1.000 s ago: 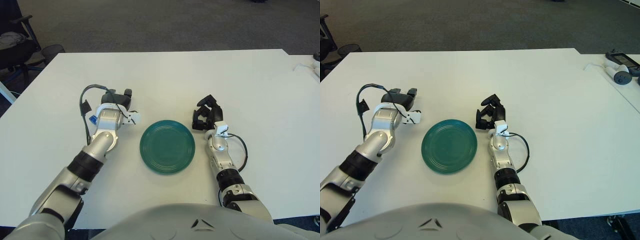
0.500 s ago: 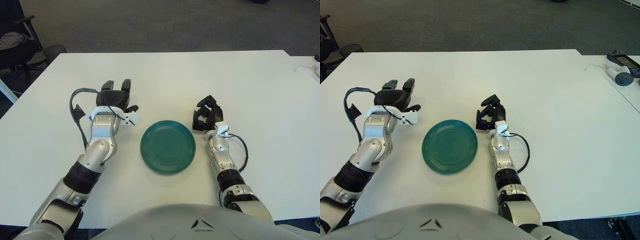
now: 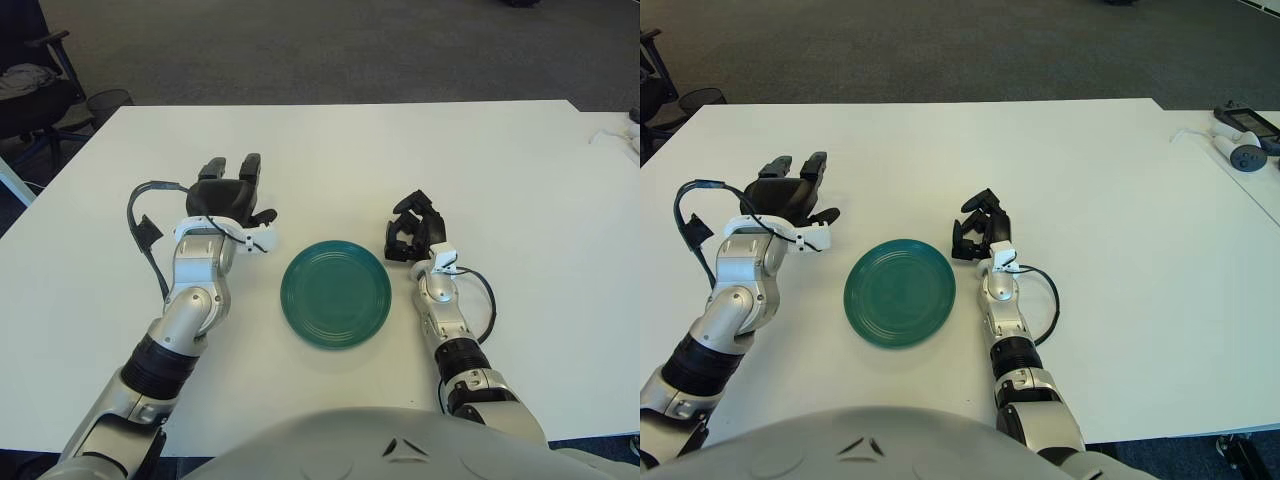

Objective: Put the bottle into the plate.

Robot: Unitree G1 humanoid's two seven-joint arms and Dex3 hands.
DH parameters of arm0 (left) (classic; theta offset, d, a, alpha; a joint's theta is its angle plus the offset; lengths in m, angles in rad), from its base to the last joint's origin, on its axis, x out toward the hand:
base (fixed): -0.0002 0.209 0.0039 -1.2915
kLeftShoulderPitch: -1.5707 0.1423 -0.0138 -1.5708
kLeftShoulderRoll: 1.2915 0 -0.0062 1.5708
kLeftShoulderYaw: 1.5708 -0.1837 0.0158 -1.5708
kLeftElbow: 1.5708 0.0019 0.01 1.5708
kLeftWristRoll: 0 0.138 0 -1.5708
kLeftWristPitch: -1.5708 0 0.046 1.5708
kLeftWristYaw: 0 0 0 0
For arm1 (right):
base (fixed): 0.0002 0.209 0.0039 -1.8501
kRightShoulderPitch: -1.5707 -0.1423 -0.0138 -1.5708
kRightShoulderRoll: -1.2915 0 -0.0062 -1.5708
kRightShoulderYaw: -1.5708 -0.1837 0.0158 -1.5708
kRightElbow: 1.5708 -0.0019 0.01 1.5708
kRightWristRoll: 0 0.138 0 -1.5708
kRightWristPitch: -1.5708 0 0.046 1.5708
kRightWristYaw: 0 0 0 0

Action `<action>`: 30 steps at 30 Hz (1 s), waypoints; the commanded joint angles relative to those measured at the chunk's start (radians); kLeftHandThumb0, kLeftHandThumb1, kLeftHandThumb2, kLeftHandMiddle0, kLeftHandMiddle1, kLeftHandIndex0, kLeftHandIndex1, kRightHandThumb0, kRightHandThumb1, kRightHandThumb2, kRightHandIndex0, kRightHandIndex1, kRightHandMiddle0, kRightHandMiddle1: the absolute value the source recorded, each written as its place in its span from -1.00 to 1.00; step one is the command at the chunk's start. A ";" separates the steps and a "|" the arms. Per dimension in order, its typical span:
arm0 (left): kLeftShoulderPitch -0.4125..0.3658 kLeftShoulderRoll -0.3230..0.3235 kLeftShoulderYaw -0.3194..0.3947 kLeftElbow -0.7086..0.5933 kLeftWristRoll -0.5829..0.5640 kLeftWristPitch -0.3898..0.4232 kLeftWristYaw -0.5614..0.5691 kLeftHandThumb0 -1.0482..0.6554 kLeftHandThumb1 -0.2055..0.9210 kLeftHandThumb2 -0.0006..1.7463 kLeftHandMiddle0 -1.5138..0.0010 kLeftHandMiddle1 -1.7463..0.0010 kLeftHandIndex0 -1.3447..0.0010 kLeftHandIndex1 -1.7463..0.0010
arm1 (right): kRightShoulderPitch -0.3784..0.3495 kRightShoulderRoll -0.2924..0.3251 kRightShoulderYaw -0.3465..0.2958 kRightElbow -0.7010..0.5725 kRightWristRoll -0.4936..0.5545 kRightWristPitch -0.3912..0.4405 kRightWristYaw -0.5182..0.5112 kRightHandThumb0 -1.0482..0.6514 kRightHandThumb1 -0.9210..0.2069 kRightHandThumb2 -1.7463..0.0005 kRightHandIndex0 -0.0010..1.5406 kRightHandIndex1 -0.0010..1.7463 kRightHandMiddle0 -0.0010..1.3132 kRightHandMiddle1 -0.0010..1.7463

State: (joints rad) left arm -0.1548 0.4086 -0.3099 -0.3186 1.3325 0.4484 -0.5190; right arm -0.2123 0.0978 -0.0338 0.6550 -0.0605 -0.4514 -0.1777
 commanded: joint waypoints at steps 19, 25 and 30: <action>-0.172 0.041 0.073 0.187 0.071 0.031 -0.100 -1.00 1.00 0.11 0.81 1.00 1.00 1.00 | 0.108 -0.012 -0.018 0.111 0.001 0.106 -0.026 0.23 0.47 -0.77 0.07 0.88 -0.17 1.00; -0.272 0.056 0.059 0.401 0.080 0.070 -0.053 -1.00 1.00 0.13 0.80 0.99 1.00 1.00 | 0.107 -0.006 -0.015 0.104 -0.002 0.123 -0.039 0.23 0.48 -0.78 0.08 0.88 -0.16 1.00; -0.296 0.053 0.041 0.453 0.099 0.116 -0.025 -1.00 1.00 0.15 0.78 0.98 0.99 0.99 | 0.102 -0.008 -0.017 0.112 0.002 0.123 -0.036 0.23 0.49 -0.78 0.08 0.87 -0.15 1.00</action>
State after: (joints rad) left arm -0.4401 0.4618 -0.2521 0.1032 1.4152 0.5420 -0.5676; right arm -0.2189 0.1011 -0.0350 0.6561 -0.0653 -0.4465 -0.2085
